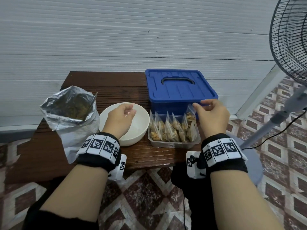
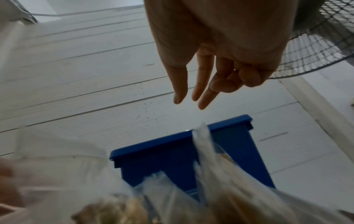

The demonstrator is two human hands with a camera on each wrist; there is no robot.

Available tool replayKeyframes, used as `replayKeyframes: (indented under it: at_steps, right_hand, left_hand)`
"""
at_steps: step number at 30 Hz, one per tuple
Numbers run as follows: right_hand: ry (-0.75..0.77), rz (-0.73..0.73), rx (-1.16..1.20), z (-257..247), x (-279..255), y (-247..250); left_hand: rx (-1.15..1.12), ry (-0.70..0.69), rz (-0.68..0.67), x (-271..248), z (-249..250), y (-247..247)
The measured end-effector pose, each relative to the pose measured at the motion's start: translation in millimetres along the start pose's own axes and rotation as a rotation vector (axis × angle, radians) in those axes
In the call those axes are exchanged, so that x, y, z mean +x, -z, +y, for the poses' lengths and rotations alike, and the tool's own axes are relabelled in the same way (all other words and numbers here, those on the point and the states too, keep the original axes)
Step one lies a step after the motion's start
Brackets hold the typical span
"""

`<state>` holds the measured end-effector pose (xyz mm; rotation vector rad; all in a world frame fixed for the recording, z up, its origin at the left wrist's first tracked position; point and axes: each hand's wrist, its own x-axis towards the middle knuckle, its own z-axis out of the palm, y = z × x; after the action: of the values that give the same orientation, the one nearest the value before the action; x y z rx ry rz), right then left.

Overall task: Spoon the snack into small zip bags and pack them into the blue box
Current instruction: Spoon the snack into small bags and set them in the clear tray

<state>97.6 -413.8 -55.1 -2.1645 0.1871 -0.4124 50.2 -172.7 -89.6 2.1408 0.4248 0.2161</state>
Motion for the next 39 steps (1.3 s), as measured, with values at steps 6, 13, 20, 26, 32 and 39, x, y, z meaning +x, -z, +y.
replayKeyframes:
  at_steps: [6,13,20,26,32,39]
  right_hand:
    - [0.174,-0.094,0.173,-28,-18,-18]
    - [0.232,-0.196,0.188,-40,-35,-39]
    - [0.207,-0.259,0.186,-40,-38,-42]
    - [0.189,-0.272,0.189,-40,-40,-41]
    - [0.212,-0.326,0.105,-41,-40,-40]
    - [0.194,-0.479,0.139,-44,-42,-48]
  left_hand:
    - [0.497,0.065,-0.291,2,-13,-3]
    - [0.562,0.099,-0.344,5,-14,-6]
    - [0.522,0.004,-0.362,4,-9,-10]
    - [0.226,0.021,-0.168,7,-9,-7]
    - [0.003,-0.045,-0.067,5,5,9]
    - [-0.315,-0.147,-0.082,-9,29,21]
